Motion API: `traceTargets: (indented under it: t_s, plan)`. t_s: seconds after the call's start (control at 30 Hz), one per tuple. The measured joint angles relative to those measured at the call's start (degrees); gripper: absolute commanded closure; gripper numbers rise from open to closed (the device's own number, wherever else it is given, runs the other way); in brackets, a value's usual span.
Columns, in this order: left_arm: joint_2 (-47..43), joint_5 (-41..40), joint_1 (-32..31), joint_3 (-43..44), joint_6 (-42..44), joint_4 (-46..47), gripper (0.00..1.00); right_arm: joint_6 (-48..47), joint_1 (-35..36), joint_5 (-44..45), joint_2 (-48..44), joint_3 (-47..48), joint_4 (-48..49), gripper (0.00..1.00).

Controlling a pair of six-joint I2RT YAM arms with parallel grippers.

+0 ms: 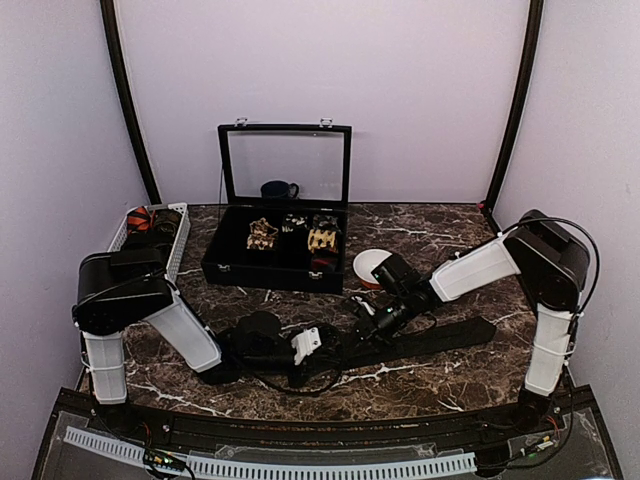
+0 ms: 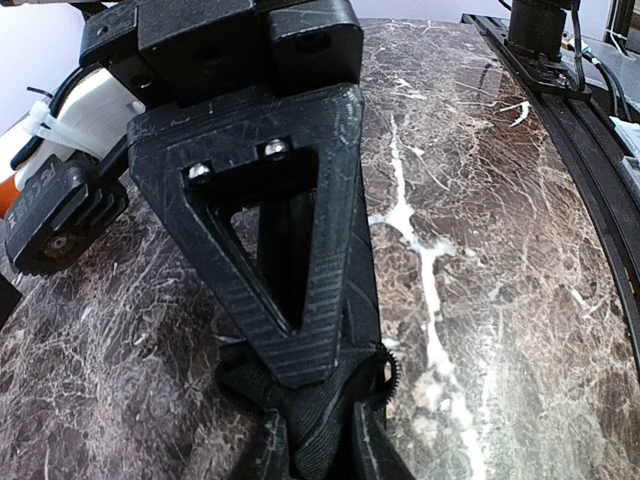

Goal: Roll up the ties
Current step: Roll the tie at the center of the board.

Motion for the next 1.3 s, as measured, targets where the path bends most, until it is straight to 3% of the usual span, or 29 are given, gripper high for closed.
traceTargets:
  t_s: [0.57,0.6,0.63,0.77,1.0,1.3]
  plan:
    - [-0.33,-0.42,0.0,0.02,0.0,-0.11,0.83,0.0,0.02,0.98,-0.87,0.39,-1.7,1.0]
    - [-0.33,-0.42,0.0,0.02,0.0,-0.17,0.83,0.0,0.02,0.98,-0.87,0.39,-1.73,0.51]
    - [-0.33,-0.44,0.0,0.02,0.0,-0.2,0.84,0.0,0.02,1.01,-0.87,0.39,-1.73,0.32]
    - [-0.44,-0.66,0.0,-0.02,0.0,-0.87,0.86,-2.38,0.15,3.65,-1.31,0.55,-1.53,0.22]
    - [-0.55,-0.66,-0.02,-0.02,0.02,-1.11,0.89,0.72,0.31,5.7,-3.21,1.18,-0.98,0.26]
    - [-0.59,-0.66,0.0,-0.02,0.15,-1.14,0.9,1.97,0.61,6.32,-3.21,1.18,-1.42,0.56]
